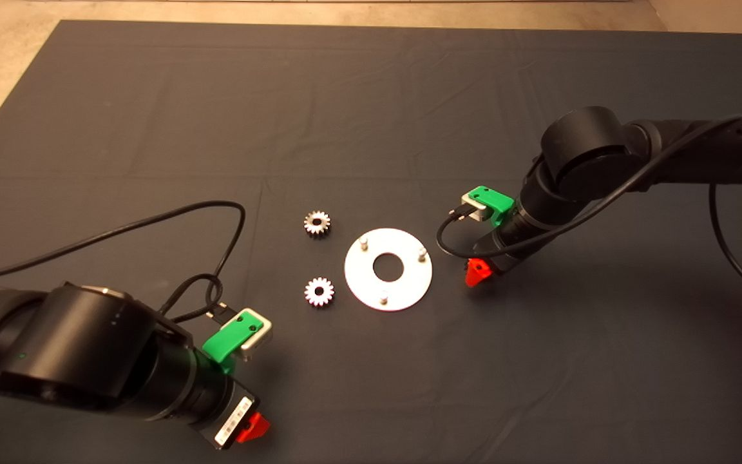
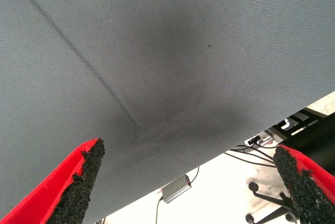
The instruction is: Install three planetary gears onto the carrier pins
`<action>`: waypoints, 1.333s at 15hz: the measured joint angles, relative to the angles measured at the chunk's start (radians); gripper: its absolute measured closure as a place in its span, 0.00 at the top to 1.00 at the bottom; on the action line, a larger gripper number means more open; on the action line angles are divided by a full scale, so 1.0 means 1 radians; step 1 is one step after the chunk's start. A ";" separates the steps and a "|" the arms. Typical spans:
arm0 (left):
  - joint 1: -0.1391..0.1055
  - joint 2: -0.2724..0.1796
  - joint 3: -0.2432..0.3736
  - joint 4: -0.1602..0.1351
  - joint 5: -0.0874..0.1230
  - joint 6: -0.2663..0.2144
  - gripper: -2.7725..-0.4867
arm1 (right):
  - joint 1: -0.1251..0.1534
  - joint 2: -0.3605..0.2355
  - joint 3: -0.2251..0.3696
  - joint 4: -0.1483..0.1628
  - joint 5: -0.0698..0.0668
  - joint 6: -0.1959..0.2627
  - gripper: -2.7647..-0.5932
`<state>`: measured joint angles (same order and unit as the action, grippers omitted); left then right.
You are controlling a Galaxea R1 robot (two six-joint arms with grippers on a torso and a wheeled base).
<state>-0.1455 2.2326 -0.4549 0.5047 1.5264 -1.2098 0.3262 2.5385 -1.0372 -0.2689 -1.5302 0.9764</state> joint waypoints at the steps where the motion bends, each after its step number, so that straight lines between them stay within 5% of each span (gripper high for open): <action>1: -0.004 0.000 0.000 -0.003 0.000 0.000 0.81 | 0.000 0.000 0.000 0.000 0.000 0.000 0.92; 20: -0.036 0.000 0.001 -0.029 0.000 0.000 0.81 | -0.052 0.011 -0.001 -0.005 0.000 0.000 0.63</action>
<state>-0.1813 2.2328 -0.4540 0.4753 1.5260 -1.2098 0.2745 2.5496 -1.0381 -0.2743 -1.5298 0.9766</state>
